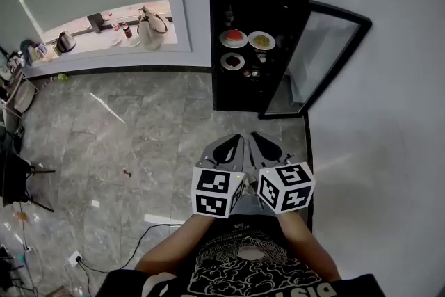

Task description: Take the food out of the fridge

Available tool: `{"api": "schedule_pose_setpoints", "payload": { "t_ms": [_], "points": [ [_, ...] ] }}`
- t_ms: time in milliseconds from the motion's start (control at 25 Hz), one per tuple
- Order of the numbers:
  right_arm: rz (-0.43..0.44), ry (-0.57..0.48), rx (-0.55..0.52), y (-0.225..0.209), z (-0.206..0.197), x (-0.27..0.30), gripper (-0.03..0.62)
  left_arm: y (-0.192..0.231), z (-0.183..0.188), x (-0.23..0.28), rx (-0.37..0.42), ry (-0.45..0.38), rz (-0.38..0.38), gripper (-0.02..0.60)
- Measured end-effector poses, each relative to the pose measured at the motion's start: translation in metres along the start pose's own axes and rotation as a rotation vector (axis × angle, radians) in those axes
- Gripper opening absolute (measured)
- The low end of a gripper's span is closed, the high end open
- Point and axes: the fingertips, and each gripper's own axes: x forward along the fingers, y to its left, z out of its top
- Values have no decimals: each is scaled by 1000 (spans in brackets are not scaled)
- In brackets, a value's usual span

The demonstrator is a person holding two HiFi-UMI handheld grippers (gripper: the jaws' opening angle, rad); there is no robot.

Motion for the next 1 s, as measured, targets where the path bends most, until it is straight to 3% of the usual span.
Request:
{"api": "schedule_pose_setpoints", "payload": {
  "t_ms": [560, 1000],
  "points": [
    [28, 7, 46, -60, 29, 95, 2, 53, 24, 97, 9, 47, 10, -2],
    [93, 37, 75, -131, 67, 191, 2, 106, 55, 203, -19, 83, 89, -2]
  ]
}}
